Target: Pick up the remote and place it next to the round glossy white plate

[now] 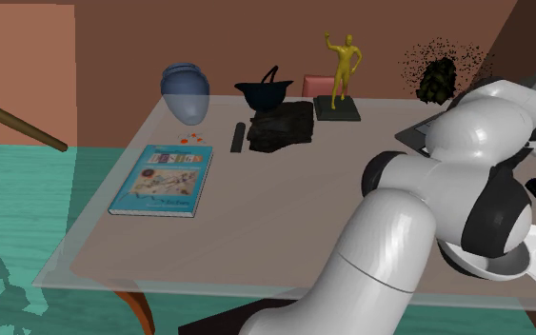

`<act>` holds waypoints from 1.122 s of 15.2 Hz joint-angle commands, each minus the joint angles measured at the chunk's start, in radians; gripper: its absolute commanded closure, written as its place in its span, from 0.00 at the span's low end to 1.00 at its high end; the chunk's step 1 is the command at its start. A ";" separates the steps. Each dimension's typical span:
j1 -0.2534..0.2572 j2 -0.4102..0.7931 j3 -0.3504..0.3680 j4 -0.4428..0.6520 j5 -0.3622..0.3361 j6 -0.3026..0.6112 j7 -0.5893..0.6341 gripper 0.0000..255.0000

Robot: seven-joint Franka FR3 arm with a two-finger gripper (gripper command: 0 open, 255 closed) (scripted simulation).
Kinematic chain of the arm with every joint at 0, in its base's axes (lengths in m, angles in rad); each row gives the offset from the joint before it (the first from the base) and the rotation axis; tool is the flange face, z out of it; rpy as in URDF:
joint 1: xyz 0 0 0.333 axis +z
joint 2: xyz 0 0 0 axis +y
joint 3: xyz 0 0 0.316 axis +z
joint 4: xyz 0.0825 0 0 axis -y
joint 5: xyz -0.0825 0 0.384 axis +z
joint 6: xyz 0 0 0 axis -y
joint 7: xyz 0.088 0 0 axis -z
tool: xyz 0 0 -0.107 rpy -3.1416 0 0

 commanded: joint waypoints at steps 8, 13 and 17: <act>0.010 0.024 0.007 -0.087 0.012 0.107 -0.015 1.00; 0.012 0.033 0.010 -0.107 0.017 0.135 -0.018 1.00; 0.012 0.033 0.010 -0.107 0.017 0.135 -0.018 1.00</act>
